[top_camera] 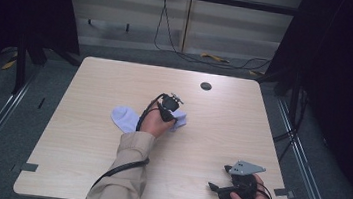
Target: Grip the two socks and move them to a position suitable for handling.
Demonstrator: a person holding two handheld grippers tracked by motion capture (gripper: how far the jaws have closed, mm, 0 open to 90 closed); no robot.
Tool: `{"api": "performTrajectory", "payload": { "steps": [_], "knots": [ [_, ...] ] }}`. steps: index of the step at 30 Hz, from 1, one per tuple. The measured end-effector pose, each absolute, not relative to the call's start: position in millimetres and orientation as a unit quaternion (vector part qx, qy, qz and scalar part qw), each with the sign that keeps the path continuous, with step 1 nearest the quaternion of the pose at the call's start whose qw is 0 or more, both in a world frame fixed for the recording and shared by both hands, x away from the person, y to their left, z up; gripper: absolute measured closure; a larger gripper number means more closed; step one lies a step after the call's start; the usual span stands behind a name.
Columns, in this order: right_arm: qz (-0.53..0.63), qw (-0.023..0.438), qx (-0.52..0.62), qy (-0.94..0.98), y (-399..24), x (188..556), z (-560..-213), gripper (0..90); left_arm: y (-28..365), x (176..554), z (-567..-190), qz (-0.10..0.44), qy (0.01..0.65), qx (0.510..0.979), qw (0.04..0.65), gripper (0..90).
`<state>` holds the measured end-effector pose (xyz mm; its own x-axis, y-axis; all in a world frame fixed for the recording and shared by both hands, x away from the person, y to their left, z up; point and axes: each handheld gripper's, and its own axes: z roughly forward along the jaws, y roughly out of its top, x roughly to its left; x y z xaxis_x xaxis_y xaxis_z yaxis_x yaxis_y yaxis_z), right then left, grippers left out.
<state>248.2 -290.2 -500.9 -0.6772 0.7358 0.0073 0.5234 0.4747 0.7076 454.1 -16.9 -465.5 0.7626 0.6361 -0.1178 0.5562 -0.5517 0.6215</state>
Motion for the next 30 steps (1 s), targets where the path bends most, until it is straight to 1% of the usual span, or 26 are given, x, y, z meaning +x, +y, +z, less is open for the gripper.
{"api": "performTrajectory", "payload": {
  "steps": [2,3,4,5,6,7,8,9,10,11,12,13,14,15,16,17,18,19,20,23,24,25,26,27,30],
  "knots": [
    [0.352,0.15,0.372,0.845,-290,248,-501,12.6,-11,450,-460,0.062,0.337,0.876,0.341,86.2],
    [0.352,0.151,0.372,0.846,-290,248,-501,12.6,6,440,-445,0.059,0.341,0.867,0.358,86.4],
    [0.352,0.151,0.372,0.846,-290,248,-501,12.6,6,440,-445,0.059,0.341,0.867,0.358,86.4],
    [0.352,0.151,0.371,0.846,-290,248,-501,12.6,16,435,-438,0.058,0.343,0.861,0.371,86.5],
    [0.352,0.151,0.371,0.846,-290,248,-501,12.6,42,423,-422,0.066,0.348,0.853,0.384,86.5],
    [0.352,0.151,0.371,0.846,-290,248,-501,12.6,57,416,-415,0.065,0.352,0.847,0.393,86.5],
    [0.352,0.151,0.371,0.846,-290,248,-501,12.6,57,416,-415,0.065,0.352,0.847,0.393,86.5],
    [0.352,0.151,0.372,0.846,-290,248,-501,12.6,73,409,-408,0.072,0.351,0.847,0.394,86.5],
    [0.352,0.151,0.372,0.846,-290,248,-501,12.6,104,390,-398,0.096,0.361,0.839,0.395,86.5],
    [0.352,0.151,0.371,0.846,-290,248,-501,12.6,120,380,-396,0.102,0.365,0.838,0.392,86.5],
    [0.352,0.151,0.371,0.846,-290,248,-501,12.6,120,380,-396,0.102,0.365,0.838,0.392,86.5],
    [0.352,0.151,0.373,0.845,-290,248,-501,12.6,135,371,-394,0.109,0.37,0.837,0.388,86.5],
    [0.352,0.151,0.375,0.844,-289,248,-501,12.6,164,351,-392,0.131,0.38,0.835,0.375,86.5],
    [0.35,0.152,0.377,0.844,-289,249,-501,12.6,164,351,-392,0.131,0.38,0.835,0.375,86.5],
    [0.351,0.153,0.376,0.844,-288,249,-501,12.5,188,333,-393,0.148,0.391,0.83,0.37,86.5],
    [0.351,0.153,0.376,0.844,-287,250,-501,12.5,198,325,-392,0.155,0.397,0.827,0.366,86.5],
    [0.351,0.153,0.376,0.844,-287,250,-501,12.5,198,325,-392,0.155,0.397,0.827,0.366,86.5],
    [0.35,0.154,0.377,0.844,-286,250,-501,12.5,212,310,-396,0.161,0.412,0.821,0.361,86.5],
    [0.352,0.153,0.376,0.844,-285,251,-501,12.5,215,303,-401,0.163,0.416,0.821,0.355,86.4],
    [0.352,0.153,0.376,0.844,-284,252,-501,12.5,212,293,-415,0.145,0.419,0.821,0.359,83.8],
    [0.352,0.152,0.375,0.844,-283,252,-501,12.5,202,290,-434,0.129,0.407,0.826,0.367,68.5],
    [0.351,0.152,0.375,0.844,-283,252,-501,12.6,197,290,-442,0.123,0.403,0.825,0.378,56.2],
    [0.351,0.152,0.375,0.844,-283,252,-501,12.6,197,290,-442,0.123,0.403,0.825,0.378,47.8],
    [0.352,0.151,0.375,0.844,-283,252,-501,12.5,189,295,-448,0.118,0.398,0.821,0.392,43.7],
    [0.352,0.152,0.375,0.844,-283,252,-501,12.5,176,309,-449,0.131,0.391,0.824,0.388,35.2]
  ]
}}
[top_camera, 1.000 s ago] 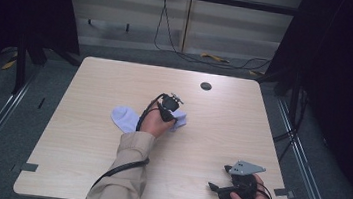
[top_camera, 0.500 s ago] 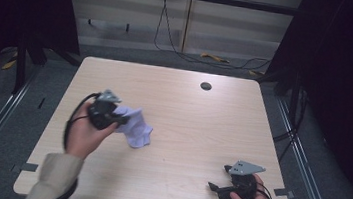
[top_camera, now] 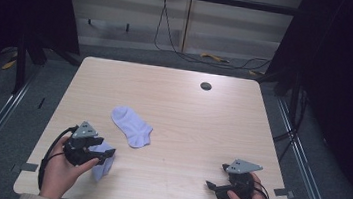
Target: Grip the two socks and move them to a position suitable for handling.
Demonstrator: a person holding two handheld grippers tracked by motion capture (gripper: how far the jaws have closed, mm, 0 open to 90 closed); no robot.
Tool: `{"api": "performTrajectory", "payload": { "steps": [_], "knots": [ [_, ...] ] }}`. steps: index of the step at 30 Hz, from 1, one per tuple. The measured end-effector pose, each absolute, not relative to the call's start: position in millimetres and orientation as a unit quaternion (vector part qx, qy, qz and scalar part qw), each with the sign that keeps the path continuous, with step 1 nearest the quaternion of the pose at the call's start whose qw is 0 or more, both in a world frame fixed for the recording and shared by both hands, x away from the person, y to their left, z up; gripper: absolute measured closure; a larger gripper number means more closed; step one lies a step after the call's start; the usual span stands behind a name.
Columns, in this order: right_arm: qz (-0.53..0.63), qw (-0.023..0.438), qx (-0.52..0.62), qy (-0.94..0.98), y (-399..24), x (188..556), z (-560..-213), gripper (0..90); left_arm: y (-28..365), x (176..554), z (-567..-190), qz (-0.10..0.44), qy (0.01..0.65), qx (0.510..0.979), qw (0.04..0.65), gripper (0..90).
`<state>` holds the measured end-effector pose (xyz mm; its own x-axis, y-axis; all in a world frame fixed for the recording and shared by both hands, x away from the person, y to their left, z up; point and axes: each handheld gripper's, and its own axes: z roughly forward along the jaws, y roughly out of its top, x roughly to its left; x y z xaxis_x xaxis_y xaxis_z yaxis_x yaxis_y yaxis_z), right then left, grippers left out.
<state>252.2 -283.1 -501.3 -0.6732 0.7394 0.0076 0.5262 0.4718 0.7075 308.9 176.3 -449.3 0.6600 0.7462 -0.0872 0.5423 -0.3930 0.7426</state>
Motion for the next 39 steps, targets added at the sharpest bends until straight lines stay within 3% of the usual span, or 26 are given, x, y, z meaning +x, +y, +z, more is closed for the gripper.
{"api": "performTrajectory", "payload": {
  "steps": [7,14,17,19,23,24,30,33,35,37,39],
  "knots": [
    [0.352,0.151,0.372,0.845,-283,252,-501,12.6,126,353,-469,0.133,0.332,0.858,0.368,30.2],
    [0.352,0.151,0.372,0.846,-283,252,-501,12.6,101,399,-492,0.12,0.35,0.866,0.338,30.9],
    [0.352,0.15,0.371,0.846,-283,252,-501,12.6,95,402,-497,0.105,0.367,0.862,0.335,44.4],
    [0.353,0.15,0.369,0.847,-283,252,-501,12.6,86,401,-489,0.081,0.366,0.874,0.309,81.0],
    [0.353,0.149,0.367,0.847,-283,252,-501,12.6,73,397,-474,0.084,0.358,0.873,0.32,86.6],
    [0.353,0.149,0.367,0.847,-283,252,-501,12.6,64,393,-463,0.069,0.361,0.863,0.347,86.6],
    [0.353,0.149,0.368,0.847,-283,252,-501,12.6,33,378,-448,0.032,0.363,0.835,0.412,82.2],
    [0.352,0.148,0.369,0.847,-282,252,-501,12.6,16,376,-453,0.056,0.358,0.841,0.403,42.7],
    [0.353,0.149,0.368,0.847,-282,253,-501,12.6,26,376,-453,0.068,0.359,0.843,0.394,36.6],
    [0.352,0.148,0.368,0.847,-282,252,-501,12.6,33,376,-452,0.066,0.356,0.846,0.393,35.7],
    [0.352,0.148,0.368,0.848,-282,252,-501,12.6,65,369,-445,0.086,0.342,0.856,0.377,35.7]
  ]
}}
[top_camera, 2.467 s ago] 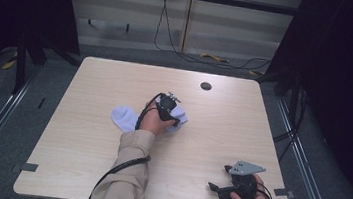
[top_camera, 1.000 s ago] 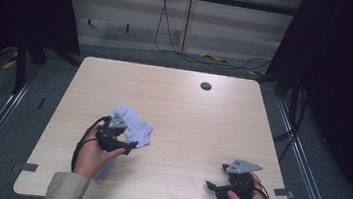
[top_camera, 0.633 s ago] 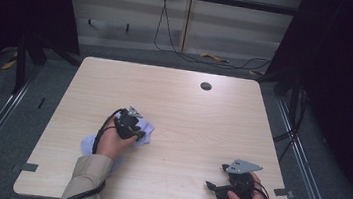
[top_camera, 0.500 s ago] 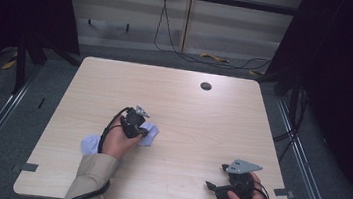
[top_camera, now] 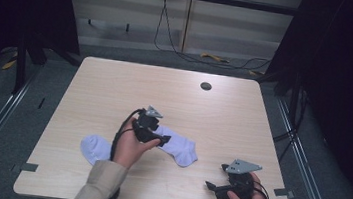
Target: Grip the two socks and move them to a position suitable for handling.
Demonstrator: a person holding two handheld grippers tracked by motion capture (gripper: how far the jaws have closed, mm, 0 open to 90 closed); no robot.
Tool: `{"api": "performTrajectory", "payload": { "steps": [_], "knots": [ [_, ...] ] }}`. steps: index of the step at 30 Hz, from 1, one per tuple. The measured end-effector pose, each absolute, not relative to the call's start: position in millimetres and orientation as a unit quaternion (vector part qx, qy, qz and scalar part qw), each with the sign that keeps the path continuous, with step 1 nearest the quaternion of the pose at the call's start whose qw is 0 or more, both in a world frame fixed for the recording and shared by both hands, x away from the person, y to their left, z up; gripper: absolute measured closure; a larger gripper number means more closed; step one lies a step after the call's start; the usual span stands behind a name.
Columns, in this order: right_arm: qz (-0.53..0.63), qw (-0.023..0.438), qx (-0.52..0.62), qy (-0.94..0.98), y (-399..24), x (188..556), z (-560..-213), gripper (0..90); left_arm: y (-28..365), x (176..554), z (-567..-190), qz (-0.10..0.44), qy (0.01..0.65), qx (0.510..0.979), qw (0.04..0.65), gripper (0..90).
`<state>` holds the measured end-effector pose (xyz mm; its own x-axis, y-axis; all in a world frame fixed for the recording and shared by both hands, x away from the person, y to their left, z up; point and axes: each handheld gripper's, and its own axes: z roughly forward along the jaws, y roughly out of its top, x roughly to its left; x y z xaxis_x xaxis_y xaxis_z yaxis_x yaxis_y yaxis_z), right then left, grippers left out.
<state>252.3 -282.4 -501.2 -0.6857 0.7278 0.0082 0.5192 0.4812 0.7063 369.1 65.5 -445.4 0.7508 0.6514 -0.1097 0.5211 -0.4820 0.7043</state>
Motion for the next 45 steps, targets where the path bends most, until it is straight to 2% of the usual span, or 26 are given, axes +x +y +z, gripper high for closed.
{"api": "performTrajectory", "payload": {
  "steps": [2,4,6,7,9,11,13,16,19,22,24,25,26,28,30,31,33,36,37,38,42,45],
  "knots": [
    [0.352,0.148,0.368,0.848,-282,252,-501,12.6,79,366,-443,0.091,0.337,0.859,0.374,39.0],
    [0.352,0.148,0.368,0.848,-282,252,-501,12.6,121,353,-438,0.098,0.341,0.863,0.361,43.3],
    [0.352,0.148,0.368,0.848,-282,252,-501,12.6,134,348,-438,0.095,0.344,0.864,0.355,52.4],
    [0.353,0.148,0.367,0.848,-282,252,-501,12.6,158,337,-442,0.081,0.356,0.858,0.361,55.4],
    [0.353,0.148,0.367,0.848,-282,252,-501,12.6,176,326,-450,0.067,0.362,0.86,0.354,54.9],
    [0.353,0.148,0.368,0.848,-282,252,-501,12.6,186,318,-463,0.058,0.372,0.865,0.332,55.3],
    [0.352,0.148,0.368,0.847,-282,252,-501,12.6,189,313,-478,0.045,0.381,0.87,0.31,62.0],
    [0.352,0.148,0.369,0.847,-282,252,-501,12.6,181,308,-490,0.04,0.387,0.863,0.324,66.4],
    [0.353,0.149,0.369,0.847,-282,252,-501,12.6,153,305,-491,0.034,0.375,0.861,0.342,66.1],
    [0.353,0.151,0.37,0.846,-281,252,-501,12.8,113,304,-495,0.025,0.362,0.854,0.373,61.4],
    [0.352,0.153,0.371,0.846,-281,252,-501,14.2,88,305,-496,0.017,0.348,0.854,0.386,54.0],
    [0.352,0.153,0.371,0.846,-281,252,-501,14.2,88,305,-496,0.017,0.348,0.854,0.386,49.3],
    [0.354,0.151,0.37,0.846,-281,251,-501,17.4,74,306,-491,0.015,0.347,0.847,0.403,45.6],
    [0.354,0.146,0.377,0.843,-279,250,-496,23.7,76,309,-483,0.034,0.348,0.839,0.416,41.2],
    [0.371,0.139,0.375,0.838,-273,250,-490,28.2,89,314,-477,0.06,0.359,0.835,0.412,40.7],
    [0.382,0.133,0.369,0.837,-268,249,-487,31.9,89,314,-477,0.06,0.359,0.835,0.412,41.5],
    [0.395,0.124,0.34,0.845,-252,248,-479,43.2,115,322,-480,0.1,0.385,0.831,0.389,43.0],
    [0.405,0.117,0.305,0.854,-217,250,-472,49.2,131,328,-491,0.125,0.396,0.831,0.369,45.8],
    [0.405,0.117,0.305,0.854,-217,250,-472,49.2,131,328,-491,0.125,0.396,0.831,0.369,45.8],
    [0.415,0.101,0.287,0.858,-193,253,-472,53.3,134,327,-498,0.124,0.398,0.834,0.363,45.7],
    [0.422,0.089,0.264,0.863,-162,257,-474,55.5,131,323,-501,0.127,0.379,0.847,0.35,46.0],
    [0.427,0.082,0.256,0.863,-137,264,-478,62.1,126,319,-499,0.138,0.356,0.857,0.346,47.5]
  ]
}}
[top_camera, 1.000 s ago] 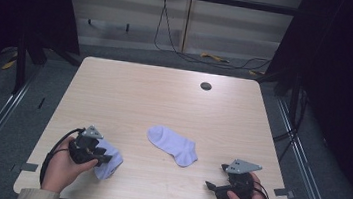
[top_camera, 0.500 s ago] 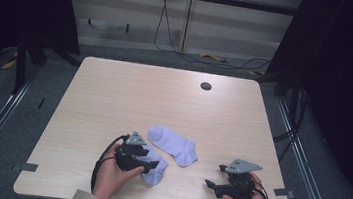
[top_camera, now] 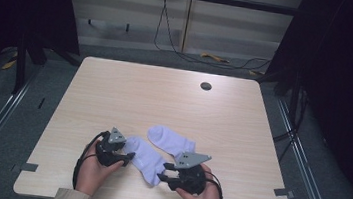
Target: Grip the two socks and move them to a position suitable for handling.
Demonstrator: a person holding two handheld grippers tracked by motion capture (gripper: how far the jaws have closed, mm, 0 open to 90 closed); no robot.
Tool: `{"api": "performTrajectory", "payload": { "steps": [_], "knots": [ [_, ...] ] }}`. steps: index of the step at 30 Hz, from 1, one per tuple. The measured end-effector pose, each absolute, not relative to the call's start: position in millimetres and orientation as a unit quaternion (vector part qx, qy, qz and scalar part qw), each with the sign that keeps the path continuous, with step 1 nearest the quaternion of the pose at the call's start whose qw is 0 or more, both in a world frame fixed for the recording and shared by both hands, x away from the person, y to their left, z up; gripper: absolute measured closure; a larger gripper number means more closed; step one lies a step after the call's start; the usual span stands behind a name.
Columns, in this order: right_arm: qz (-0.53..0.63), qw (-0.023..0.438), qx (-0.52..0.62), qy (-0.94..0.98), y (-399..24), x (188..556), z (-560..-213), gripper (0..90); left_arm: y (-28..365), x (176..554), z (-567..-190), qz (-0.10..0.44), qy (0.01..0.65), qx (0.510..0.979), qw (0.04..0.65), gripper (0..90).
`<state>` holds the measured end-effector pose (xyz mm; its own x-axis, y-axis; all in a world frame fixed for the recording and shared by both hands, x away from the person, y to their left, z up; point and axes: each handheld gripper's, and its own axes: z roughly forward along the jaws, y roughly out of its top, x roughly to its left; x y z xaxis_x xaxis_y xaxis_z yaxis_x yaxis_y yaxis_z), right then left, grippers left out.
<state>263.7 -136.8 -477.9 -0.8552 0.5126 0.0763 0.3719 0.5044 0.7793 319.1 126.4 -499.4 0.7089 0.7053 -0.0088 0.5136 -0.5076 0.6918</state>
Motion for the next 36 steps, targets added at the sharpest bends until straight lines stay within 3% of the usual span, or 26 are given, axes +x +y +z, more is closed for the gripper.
{"api": "performTrajectory", "payload": {
  "steps": [2,3,10,14,21,24,26,36],
  "knots": [
    [0.424,0.075,0.257,0.865,-134,265,-480,63.3,126,318,-499,0.137,0.356,0.858,0.345,48.6],
    [0.391,0.086,0.263,0.878,-132,266,-487,68.5,127,316,-499,0.13,0.358,0.857,0.346,48.7],
    [0.382,0.076,0.279,0.878,-164,259,-497,70.6,138,316,-490,0.135,0.38,0.841,0.36,48.3],
    [0.382,0.07,0.286,0.876,-170,258,-497,78.7,138,320,-494,0.122,0.395,0.834,0.365,50.0],
    [0.379,0.064,0.287,0.877,-169,257,-496,86.6,131,322,-498,0.101,0.384,0.847,0.353,65.0],
    [0.381,0.065,0.291,0.875,-170,257,-496,87.1,127,321,-495,0.086,0.378,0.855,0.344,80.6],
    [0.383,0.068,0.296,0.872,-171,257,-495,87.3,126,321,-493,0.073,0.39,0.852,0.341,86.2],
    [0.441,0.079,0.306,0.84,-192,259,-466,87.5,135,328,-454,0.05,0.396,0.809,0.433,88.0]
  ]
}}
